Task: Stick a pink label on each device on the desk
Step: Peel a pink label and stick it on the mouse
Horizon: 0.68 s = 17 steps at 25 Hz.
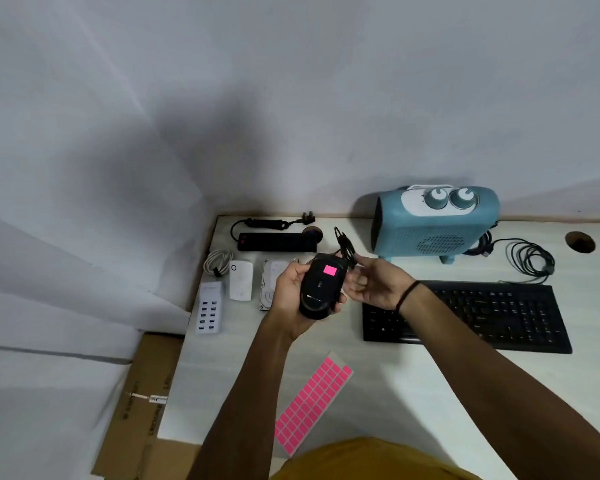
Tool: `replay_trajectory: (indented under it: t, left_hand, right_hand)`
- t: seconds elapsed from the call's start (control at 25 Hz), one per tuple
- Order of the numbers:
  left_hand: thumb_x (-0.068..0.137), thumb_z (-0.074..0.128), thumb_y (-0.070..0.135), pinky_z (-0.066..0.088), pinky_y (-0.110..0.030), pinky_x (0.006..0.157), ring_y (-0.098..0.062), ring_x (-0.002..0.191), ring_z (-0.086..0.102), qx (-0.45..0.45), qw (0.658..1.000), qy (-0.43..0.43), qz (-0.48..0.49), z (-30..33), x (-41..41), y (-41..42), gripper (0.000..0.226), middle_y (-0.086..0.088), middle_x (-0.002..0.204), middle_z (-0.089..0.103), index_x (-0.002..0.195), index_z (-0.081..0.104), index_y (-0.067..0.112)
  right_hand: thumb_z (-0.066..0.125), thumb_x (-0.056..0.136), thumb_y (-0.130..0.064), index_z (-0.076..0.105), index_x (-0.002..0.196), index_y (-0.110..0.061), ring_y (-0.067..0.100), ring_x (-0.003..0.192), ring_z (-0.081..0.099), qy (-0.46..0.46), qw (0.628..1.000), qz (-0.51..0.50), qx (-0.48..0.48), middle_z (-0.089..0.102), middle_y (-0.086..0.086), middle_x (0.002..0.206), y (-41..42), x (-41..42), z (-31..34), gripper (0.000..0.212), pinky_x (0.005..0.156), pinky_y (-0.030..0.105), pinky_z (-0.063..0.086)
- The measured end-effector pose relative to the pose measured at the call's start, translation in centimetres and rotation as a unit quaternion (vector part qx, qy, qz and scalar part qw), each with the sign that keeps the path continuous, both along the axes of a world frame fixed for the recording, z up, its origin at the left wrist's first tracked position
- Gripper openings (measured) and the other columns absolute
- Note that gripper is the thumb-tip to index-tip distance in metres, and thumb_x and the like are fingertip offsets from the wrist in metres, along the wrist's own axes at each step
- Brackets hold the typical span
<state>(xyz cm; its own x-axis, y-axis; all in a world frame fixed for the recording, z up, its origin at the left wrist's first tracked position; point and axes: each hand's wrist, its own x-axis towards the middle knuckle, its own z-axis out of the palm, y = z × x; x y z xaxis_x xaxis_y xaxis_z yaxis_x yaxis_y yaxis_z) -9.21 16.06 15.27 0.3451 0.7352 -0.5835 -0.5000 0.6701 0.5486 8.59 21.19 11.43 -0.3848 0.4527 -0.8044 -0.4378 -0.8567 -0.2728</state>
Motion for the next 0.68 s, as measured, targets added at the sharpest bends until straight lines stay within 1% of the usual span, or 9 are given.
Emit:
replay_trajectory:
  t: [0.08, 0.12, 0.24, 0.28, 0.32, 0.4, 0.52, 0.6, 0.68]
  left_hand:
    - [0.096, 0.034, 0.031, 0.051, -0.037, 0.067, -0.035, 0.077, 0.062, -0.015, 0.999, 0.000, -0.033, -1.8, -1.0, 0.0, 0.060, -0.029, 0.117, 0.063, 0.142, 0.050, -0.004]
    - [0.097, 0.035, 0.029, 0.051, -0.039, 0.071, -0.034, 0.081, 0.063, -0.017, 0.998, 0.011, -0.060, -2.7, -1.4, -0.1, 0.057, -0.027, 0.118, 0.063, 0.142, 0.050, -0.002]
    - [0.102, 0.045, 0.023, 0.053, -0.048, 0.087, -0.034, 0.102, 0.062, -0.001, 0.985, 0.100, -0.138, -5.2, -1.9, -0.2, 0.042, -0.018, 0.125, 0.062, 0.142, 0.055, 0.015]
    - [0.102, 0.052, 0.023, 0.053, -0.049, 0.091, -0.034, 0.110, 0.062, 0.009, 0.975, 0.161, -0.150, -6.1, -1.7, -0.1, 0.039, -0.014, 0.127, 0.063, 0.140, 0.057, 0.022]
    - [0.099, 0.061, 0.025, 0.054, -0.047, 0.091, -0.031, 0.113, 0.063, 0.019, 0.962, 0.225, -0.156, -6.8, -1.3, 0.1, 0.040, -0.012, 0.127, 0.064, 0.139, 0.058, 0.027]
    - [0.088, 0.076, 0.031, 0.057, -0.037, 0.087, -0.024, 0.108, 0.068, 0.041, 0.926, 0.345, -0.145, -8.4, 0.1, 0.7, 0.055, -0.007, 0.120, 0.069, 0.139, 0.056, 0.027]
    - [0.071, 0.085, 0.041, 0.056, -0.031, 0.084, -0.020, 0.100, 0.068, 0.090, 0.827, 0.536, -0.143, -11.1, 2.6, 2.0, 0.071, -0.003, 0.111, 0.071, 0.133, 0.056, 0.023]
    - [0.067, 0.085, 0.039, 0.052, -0.031, 0.078, -0.024, 0.099, 0.066, 0.124, 0.765, 0.610, -0.165, -13.0, 4.2, 2.7, 0.067, -0.007, 0.108, 0.069, 0.125, 0.057, 0.018]
    - [0.070, 0.085, 0.037, 0.053, -0.035, 0.078, -0.027, 0.102, 0.064, 0.133, 0.730, 0.642, -0.191, -14.4, 5.4, 3.2, 0.063, -0.009, 0.110, 0.065, 0.121, 0.055, 0.015]
  right_hand:
    - [0.048, 0.101, -0.026, 0.046, 0.073, -0.014, 0.012, 0.053, 0.036, -0.034, 0.999, -0.020, -0.008, 0.032, -0.001, 0.050, 0.8, 0.2, -1.9, 0.029, 0.063, 0.022, 0.046]
    - [0.049, 0.100, -0.021, 0.049, 0.075, -0.014, 0.012, 0.053, 0.034, -0.061, 0.998, -0.015, -0.005, 0.033, -0.002, 0.053, 1.3, 0.6, -2.5, 0.026, 0.061, 0.020, 0.042]
    - [0.059, 0.095, -0.010, 0.062, 0.087, -0.011, 0.010, 0.063, 0.046, -0.159, 0.986, 0.005, 0.053, 0.054, 0.002, 0.075, 3.1, 1.5, -3.1, 0.009, 0.052, 0.016, 0.048]
    - [0.063, 0.093, -0.008, 0.065, 0.094, -0.009, 0.010, 0.070, 0.053, -0.207, 0.975, 0.017, 0.085, 0.061, 0.004, 0.085, 3.9, 1.5, -3.3, 0.003, 0.057, 0.015, 0.052]
    - [0.067, 0.090, -0.007, 0.066, 0.103, -0.007, 0.012, 0.076, 0.059, -0.265, 0.956, 0.038, 0.119, 0.065, 0.006, 0.094, 4.6, 1.3, -3.6, 0.012, 0.065, 0.018, 0.056]
    - [0.074, 0.085, -0.010, 0.068, 0.114, -0.004, 0.021, 0.087, 0.068, -0.404, 0.889, 0.106, 0.185, 0.069, 0.009, 0.100, 5.8, 0.8, -4.4, 0.030, 0.083, 0.031, 0.059]
    - [0.074, 0.082, -0.025, 0.072, 0.112, -0.012, 0.028, 0.105, 0.067, -0.583, 0.726, 0.255, 0.261, 0.073, 0.011, 0.107, 7.6, 0.0, -5.6, 0.033, 0.096, 0.037, 0.053]
    - [0.071, 0.084, -0.027, 0.072, 0.112, -0.011, 0.031, 0.109, 0.065, -0.611, 0.694, 0.283, 0.255, 0.072, 0.014, 0.111, 8.5, -0.7, -6.5, 0.032, 0.093, 0.035, 0.052]
    - [0.067, 0.088, -0.023, 0.066, 0.116, -0.004, 0.034, 0.110, 0.063, -0.628, 0.671, 0.303, 0.250, 0.068, 0.018, 0.116, 9.2, -1.7, -7.9, 0.034, 0.091, 0.036, 0.051]
